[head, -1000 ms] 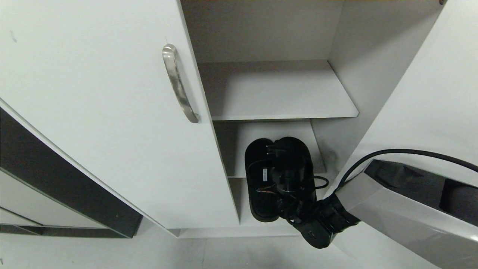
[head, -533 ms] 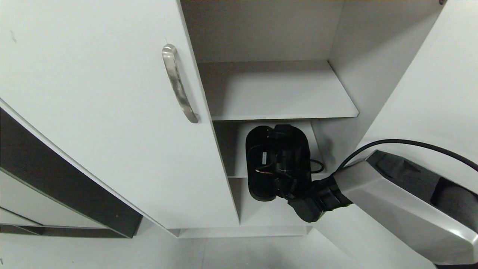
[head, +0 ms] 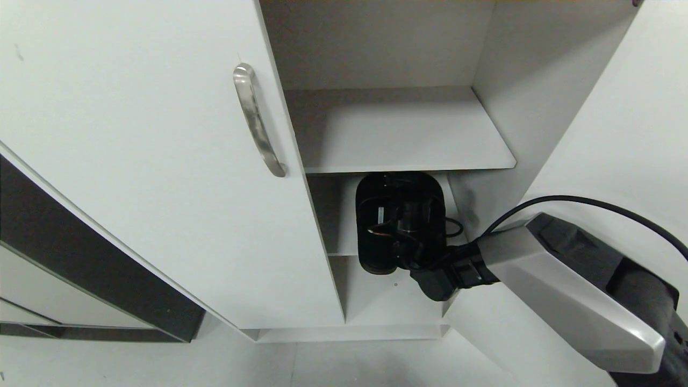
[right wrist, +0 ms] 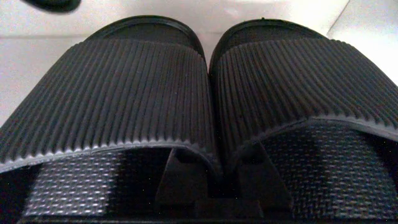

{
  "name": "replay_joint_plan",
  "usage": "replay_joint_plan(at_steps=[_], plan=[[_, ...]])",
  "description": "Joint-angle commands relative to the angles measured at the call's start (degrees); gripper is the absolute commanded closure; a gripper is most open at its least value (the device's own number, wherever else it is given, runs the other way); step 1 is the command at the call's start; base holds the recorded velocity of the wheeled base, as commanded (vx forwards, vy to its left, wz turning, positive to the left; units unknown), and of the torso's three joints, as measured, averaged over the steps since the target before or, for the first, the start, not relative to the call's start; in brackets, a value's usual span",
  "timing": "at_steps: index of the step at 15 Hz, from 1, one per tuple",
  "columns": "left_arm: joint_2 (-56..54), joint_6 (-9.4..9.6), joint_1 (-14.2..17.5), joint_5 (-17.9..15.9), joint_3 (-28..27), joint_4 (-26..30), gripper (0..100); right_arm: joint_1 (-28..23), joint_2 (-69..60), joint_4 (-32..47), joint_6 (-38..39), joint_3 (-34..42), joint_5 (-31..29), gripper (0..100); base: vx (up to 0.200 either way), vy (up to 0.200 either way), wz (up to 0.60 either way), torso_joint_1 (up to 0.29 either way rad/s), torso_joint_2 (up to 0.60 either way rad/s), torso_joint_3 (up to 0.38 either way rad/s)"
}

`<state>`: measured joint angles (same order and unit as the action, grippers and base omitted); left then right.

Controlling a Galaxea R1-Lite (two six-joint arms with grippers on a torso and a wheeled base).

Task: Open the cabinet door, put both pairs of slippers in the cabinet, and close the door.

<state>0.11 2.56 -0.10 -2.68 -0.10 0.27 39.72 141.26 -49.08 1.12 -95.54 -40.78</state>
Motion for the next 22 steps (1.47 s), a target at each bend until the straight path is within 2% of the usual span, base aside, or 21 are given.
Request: replay_joint_plan(at_steps=[1,6,17,18,22], plan=[[0.0,-0.01,0.0,0.0,0.0,0.0,100,-0.3,1.0,0.9,0.0,-2.2,0.0,100,0.0,0.0,0.0,0.0,0.0,0.0],[0.0,-0.01,0.0,0.0,0.0,0.0,100,-1.0,2.7,3.5,0.0,-5.7,0.0,100,0.0,0.0,0.0,0.0,0.0,0.0],[0.0,-0.01,0.0,0.1,0.0,0.0,100,-1.8,3.8,3.5,0.0,-6.0,0.0,100,0.0,0.0,0.0,0.0,0.0,0.0],[0.0,-0.1,0.0,0.1,0.0,0.0,100,-1.7,4.2,3.5,-0.1,-6.1,0.0,0,0.0,0.0,0.0,0.0,0.0,0.0],[0.0,-0.1,0.0,0.1,0.0,0.0,100,-1.7,4.2,3.5,-0.9,-5.5,-0.4,0,0.0,0.0,0.0,0.0,0.0,0.0]])
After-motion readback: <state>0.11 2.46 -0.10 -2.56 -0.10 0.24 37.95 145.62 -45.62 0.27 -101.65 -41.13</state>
